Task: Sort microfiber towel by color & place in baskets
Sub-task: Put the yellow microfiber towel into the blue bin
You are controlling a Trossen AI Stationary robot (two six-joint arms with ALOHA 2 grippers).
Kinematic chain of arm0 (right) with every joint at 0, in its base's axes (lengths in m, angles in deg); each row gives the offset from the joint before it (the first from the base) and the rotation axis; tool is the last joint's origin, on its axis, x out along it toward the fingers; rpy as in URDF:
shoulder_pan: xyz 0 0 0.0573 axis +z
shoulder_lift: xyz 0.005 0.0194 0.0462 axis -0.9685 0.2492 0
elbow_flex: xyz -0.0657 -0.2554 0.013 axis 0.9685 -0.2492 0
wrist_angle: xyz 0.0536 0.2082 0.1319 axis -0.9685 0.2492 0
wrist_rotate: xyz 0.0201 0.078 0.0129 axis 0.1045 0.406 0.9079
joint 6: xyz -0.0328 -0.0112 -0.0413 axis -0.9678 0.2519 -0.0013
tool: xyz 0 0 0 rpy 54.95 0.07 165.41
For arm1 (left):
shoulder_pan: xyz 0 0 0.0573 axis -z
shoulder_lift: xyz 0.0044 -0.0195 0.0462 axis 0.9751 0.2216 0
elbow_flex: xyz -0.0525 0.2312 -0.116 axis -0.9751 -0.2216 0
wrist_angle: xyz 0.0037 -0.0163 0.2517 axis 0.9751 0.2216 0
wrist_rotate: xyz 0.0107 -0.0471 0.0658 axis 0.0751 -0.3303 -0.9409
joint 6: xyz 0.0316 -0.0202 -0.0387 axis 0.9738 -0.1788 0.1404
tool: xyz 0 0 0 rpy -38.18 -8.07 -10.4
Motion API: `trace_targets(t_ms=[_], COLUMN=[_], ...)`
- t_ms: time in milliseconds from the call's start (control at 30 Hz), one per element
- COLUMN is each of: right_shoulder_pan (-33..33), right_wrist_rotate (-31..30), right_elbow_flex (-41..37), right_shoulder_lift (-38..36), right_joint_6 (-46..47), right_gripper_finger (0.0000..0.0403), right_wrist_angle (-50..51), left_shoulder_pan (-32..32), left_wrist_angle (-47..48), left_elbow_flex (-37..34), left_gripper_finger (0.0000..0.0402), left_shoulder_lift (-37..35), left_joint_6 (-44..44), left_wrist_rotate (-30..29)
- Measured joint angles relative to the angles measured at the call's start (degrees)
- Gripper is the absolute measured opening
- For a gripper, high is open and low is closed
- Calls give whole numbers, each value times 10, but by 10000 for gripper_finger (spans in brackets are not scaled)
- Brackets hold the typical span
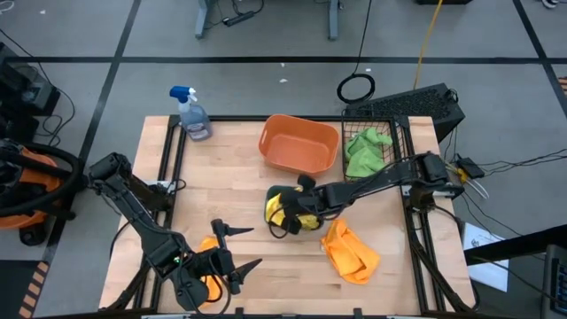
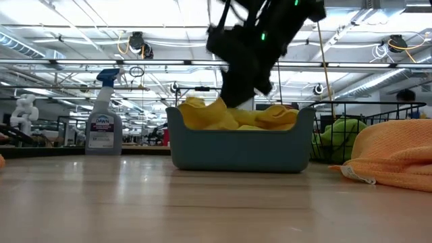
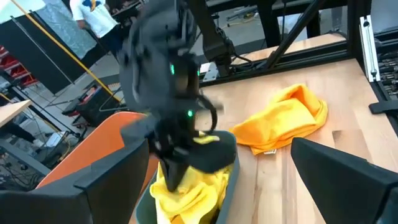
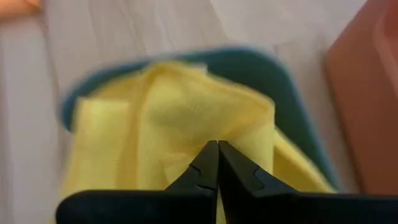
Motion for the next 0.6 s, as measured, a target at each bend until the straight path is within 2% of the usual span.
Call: trace_targets(t_ms=[200,333,600], right_shoulder_pan=[-11,-12,9], right_wrist_rotate=[15,12,10], right_elbow_flex=[0,1,0], right_shoulder_lift=[67,77,0], right_joint_6=[6,6,1], right_gripper_finger=[0,0,0], right_wrist_angle=[-4,-5,19], left_shoulder_pan=[0,0,5], left_wrist_angle=[0,1,1], left_elbow_flex=[0,0,0], left_gripper_finger=[396,396,396], left_shoulder_lift=[0,0,0], left_joint_6=[0,0,0], left_wrist_rotate=[0,0,2])
